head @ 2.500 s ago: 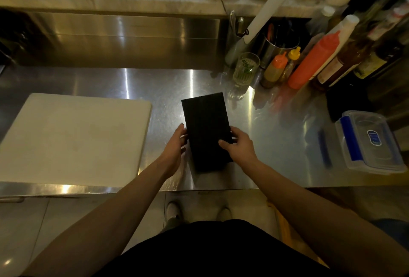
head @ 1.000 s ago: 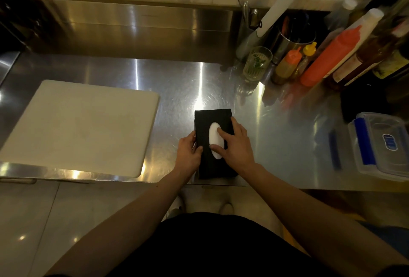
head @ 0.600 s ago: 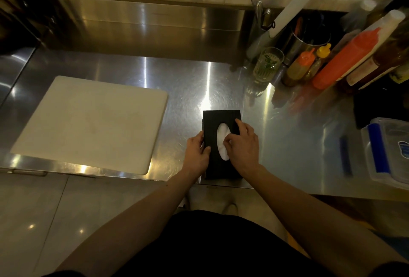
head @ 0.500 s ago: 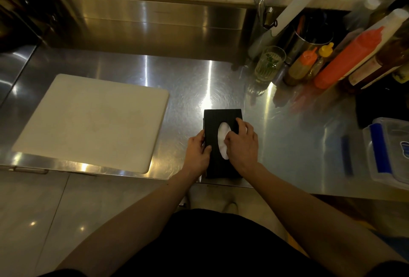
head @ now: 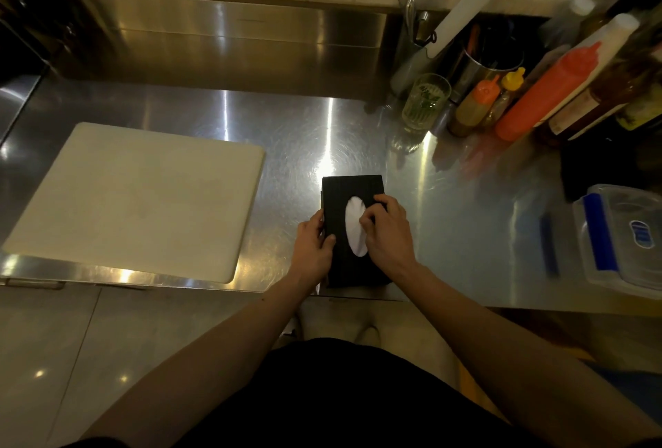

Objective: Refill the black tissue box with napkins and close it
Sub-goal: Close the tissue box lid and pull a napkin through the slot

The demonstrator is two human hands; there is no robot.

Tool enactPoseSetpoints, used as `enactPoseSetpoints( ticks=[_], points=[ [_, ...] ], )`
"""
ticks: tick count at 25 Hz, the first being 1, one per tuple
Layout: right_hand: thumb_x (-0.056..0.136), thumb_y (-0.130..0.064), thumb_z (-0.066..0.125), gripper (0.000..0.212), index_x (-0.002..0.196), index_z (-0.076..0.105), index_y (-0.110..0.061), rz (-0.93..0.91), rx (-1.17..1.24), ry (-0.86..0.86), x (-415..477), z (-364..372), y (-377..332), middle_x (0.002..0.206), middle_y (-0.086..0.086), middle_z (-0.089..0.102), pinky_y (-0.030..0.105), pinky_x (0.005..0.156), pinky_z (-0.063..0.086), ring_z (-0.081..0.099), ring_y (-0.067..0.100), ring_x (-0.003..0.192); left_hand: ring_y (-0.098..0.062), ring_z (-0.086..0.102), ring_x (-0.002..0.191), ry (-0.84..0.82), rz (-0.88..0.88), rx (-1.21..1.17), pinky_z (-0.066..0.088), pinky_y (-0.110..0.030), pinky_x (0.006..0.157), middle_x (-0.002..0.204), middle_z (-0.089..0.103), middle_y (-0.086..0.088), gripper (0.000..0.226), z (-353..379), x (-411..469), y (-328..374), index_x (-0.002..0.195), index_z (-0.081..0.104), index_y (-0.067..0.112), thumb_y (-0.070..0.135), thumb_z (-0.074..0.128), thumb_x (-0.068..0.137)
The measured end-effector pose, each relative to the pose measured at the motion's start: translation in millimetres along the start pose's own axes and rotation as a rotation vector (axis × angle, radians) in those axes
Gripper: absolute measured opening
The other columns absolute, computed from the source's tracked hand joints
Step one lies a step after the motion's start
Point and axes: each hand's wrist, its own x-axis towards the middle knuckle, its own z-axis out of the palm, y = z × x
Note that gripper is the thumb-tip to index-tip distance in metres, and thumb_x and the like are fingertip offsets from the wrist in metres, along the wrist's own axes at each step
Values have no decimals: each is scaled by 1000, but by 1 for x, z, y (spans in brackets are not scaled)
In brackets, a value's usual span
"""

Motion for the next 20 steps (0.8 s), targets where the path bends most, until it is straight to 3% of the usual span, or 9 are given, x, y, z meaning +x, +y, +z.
enactPoseSetpoints(
  ticks=[6, 13, 20],
  points=[
    [93, -12, 57, 3, 90, 59, -11, -55, 132, 84, -11, -8, -3, 123, 7, 52, 34, 91, 46, 48, 21, 111, -24, 50, 126, 2, 16, -1, 47, -48, 103, 136, 42, -11, 55, 1, 5, -8, 145, 40, 20, 6, 54, 93],
    [95, -11, 53, 12, 89, 49, -20, -64, 219, 136, -16, -9, -8, 106, -5, 45, 29, 81, 49, 47, 13, 97, -26, 45, 131, 6, -6, 2, 42, -46, 108, 139, 38, -12, 53, 1, 5, -5, 146, 38, 18, 6, 52, 96],
    [98, -16, 51, 3, 97, 53, -19, -49, 281, 121, -18, -15, -4, 104, -7, 49, 23, 81, 43, 48, 10, 97, -20, 46, 128, -11, 3, 13, 43, -46, 107, 137, 41, -10, 52, -1, 6, -5, 144, 40, 20, 7, 53, 95]
  ],
)
